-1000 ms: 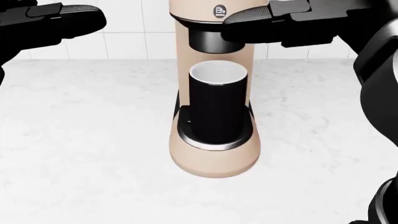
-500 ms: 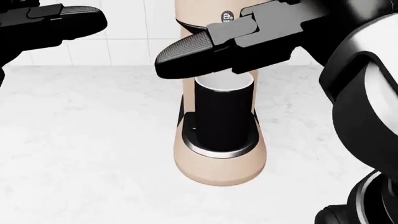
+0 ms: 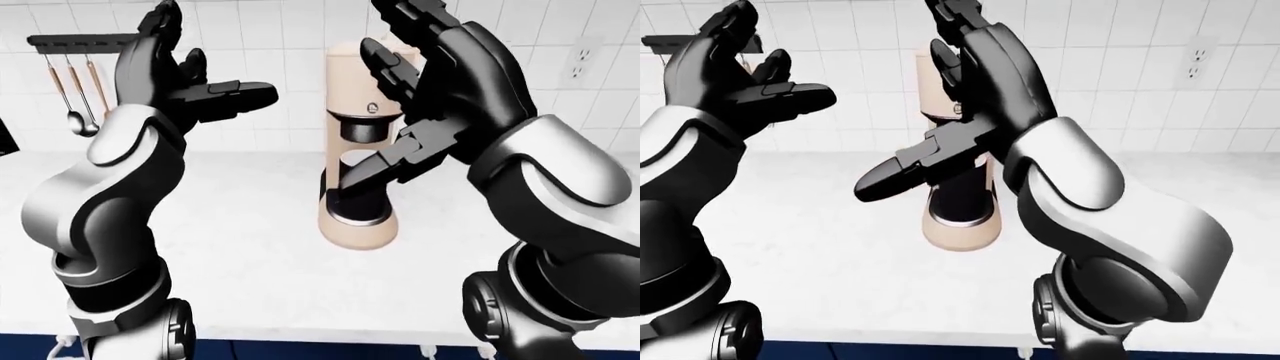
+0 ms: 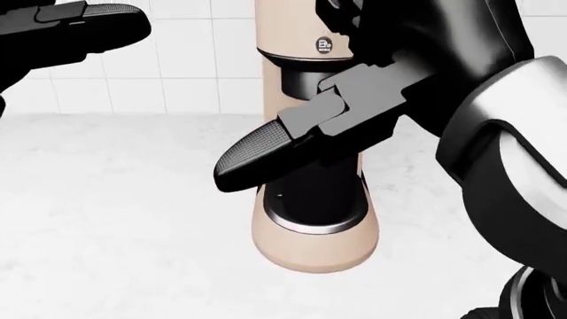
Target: Press the button on the coffee machine to serve coffee.
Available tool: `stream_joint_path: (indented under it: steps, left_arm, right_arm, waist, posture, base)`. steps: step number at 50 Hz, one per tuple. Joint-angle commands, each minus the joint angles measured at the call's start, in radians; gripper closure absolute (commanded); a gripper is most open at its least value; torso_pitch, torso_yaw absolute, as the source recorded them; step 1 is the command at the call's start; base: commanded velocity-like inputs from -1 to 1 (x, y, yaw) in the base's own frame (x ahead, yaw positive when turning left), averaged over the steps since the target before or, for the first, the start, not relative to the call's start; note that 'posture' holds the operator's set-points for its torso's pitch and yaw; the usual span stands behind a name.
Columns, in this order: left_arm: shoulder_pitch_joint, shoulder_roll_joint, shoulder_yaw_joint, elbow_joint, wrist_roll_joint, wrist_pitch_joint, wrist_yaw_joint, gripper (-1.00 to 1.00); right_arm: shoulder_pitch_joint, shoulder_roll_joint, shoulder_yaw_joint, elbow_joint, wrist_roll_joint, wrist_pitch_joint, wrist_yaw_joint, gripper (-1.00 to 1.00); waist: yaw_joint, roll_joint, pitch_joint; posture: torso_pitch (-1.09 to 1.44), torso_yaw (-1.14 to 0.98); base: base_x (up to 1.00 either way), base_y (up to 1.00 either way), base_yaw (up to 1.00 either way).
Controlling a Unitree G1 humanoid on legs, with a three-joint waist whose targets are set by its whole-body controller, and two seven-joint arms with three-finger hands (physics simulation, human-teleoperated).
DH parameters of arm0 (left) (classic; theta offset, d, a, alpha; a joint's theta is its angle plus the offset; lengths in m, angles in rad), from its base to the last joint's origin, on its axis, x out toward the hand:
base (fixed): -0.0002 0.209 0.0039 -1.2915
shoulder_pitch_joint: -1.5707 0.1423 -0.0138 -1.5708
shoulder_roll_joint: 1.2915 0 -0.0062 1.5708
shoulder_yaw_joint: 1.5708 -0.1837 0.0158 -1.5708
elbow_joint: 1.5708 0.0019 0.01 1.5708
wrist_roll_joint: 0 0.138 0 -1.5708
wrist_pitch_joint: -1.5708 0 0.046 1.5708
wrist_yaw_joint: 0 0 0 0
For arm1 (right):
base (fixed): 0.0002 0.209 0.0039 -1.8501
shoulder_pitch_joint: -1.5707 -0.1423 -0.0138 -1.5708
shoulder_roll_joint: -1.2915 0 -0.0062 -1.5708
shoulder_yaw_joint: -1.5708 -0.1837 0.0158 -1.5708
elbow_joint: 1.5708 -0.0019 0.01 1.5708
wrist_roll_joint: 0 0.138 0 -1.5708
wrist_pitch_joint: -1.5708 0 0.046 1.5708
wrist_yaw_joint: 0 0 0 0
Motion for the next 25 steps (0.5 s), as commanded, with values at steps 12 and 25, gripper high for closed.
stream_joint_path:
  steps: [12, 25]
  left_arm:
    - [-0.036, 0.017, 0.007, -0.025, -0.024, -0.032, 0.013, -1.00]
    - [-0.036, 0.020, 0.011, -0.020, -0.043, -0.036, 0.019, -1.00]
  right_arm:
    - [-0.001, -0.013, 0.017, 0.015, -0.068, -0.071, 0.020, -1.00]
    - [0.013, 0.003, 0.031, 0.025, -0.142, -0.086, 0.066, -1.00]
  waist:
    - [0.005, 0.004, -0.037]
    - [0.009, 0.005, -0.068]
  posture:
    - [-0.65, 0.00]
    - [-0.75, 0.00]
  base:
    - [0.00, 0.00, 0.00]
    - [0.00, 0.00, 0.00]
